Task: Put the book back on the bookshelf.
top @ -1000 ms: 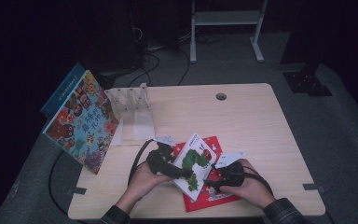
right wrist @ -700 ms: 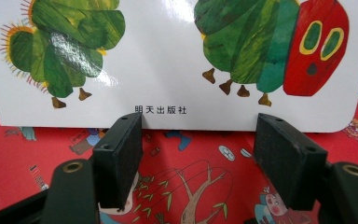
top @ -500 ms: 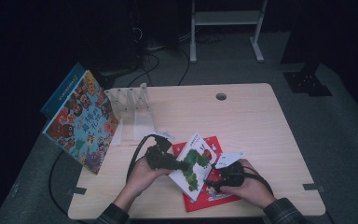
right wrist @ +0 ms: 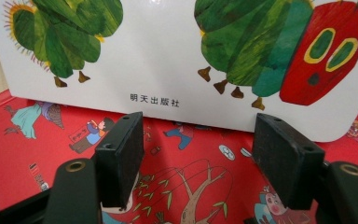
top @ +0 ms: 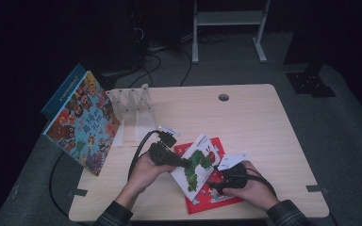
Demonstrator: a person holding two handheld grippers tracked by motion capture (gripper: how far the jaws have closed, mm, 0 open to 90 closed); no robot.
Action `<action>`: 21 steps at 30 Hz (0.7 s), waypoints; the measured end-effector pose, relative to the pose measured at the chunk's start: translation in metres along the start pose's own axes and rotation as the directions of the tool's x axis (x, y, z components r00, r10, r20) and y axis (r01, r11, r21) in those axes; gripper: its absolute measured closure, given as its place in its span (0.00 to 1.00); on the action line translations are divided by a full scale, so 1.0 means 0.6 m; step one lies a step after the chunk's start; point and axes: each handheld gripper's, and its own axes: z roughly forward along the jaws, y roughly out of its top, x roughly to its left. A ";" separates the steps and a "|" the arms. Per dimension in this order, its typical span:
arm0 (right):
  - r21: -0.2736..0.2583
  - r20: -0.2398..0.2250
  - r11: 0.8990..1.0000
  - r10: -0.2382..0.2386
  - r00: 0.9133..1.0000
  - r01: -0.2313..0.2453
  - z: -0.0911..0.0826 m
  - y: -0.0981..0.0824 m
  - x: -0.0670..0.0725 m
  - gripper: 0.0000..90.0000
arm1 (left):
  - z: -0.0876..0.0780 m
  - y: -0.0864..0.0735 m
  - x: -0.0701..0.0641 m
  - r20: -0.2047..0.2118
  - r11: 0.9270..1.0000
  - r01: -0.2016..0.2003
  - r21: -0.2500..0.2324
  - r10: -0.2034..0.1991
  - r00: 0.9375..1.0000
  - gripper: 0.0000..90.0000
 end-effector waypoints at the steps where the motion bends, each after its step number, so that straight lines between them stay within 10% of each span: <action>1: 0.000 0.000 1.000 -0.001 1.000 0.001 0.000 0.000 0.000 0.37 | -0.001 0.000 0.000 0.000 1.000 0.002 -0.002 -0.002 1.000 0.77; 21: 0.000 -0.004 1.000 -0.001 1.000 0.001 -0.001 -0.001 -0.001 0.37 | -0.031 -0.005 -0.017 -0.078 0.982 -0.177 -0.072 0.171 0.982 0.84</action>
